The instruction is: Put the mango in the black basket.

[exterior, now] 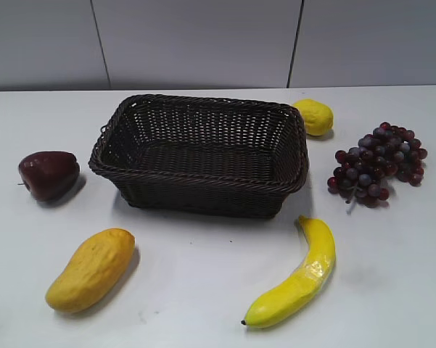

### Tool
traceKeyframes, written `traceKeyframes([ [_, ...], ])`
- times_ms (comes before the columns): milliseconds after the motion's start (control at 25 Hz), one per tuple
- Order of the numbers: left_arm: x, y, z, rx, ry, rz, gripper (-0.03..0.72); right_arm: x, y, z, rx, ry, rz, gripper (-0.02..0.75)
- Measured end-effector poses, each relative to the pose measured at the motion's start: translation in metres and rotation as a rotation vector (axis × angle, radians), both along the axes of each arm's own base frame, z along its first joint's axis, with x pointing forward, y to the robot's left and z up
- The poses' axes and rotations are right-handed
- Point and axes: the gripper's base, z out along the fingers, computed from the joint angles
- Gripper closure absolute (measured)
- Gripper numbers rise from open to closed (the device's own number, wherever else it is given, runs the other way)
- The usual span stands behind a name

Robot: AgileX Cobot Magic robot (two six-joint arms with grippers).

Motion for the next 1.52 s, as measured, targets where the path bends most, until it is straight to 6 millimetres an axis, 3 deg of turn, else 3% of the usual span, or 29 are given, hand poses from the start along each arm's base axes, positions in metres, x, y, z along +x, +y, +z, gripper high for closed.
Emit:
traceKeyframes([
  [720,0.0,0.0,0.001,-0.001,-0.006,0.0,0.114,0.0,0.0,0.0,0.0,0.001,0.0,0.26],
  [960,0.006,0.0,0.013,-0.017,-0.08,0.007,0.114,0.0,0.0,0.0,0.0,0.001,0.0,0.26],
  [1280,0.054,-0.011,0.026,-0.062,-0.036,-0.023,0.115,0.0,0.0,0.0,0.0,0.001,0.0,0.26],
  [1520,0.098,-0.021,0.019,-0.059,0.084,-0.071,0.115,0.0,0.0,0.0,0.0,0.001,0.0,0.26],
])
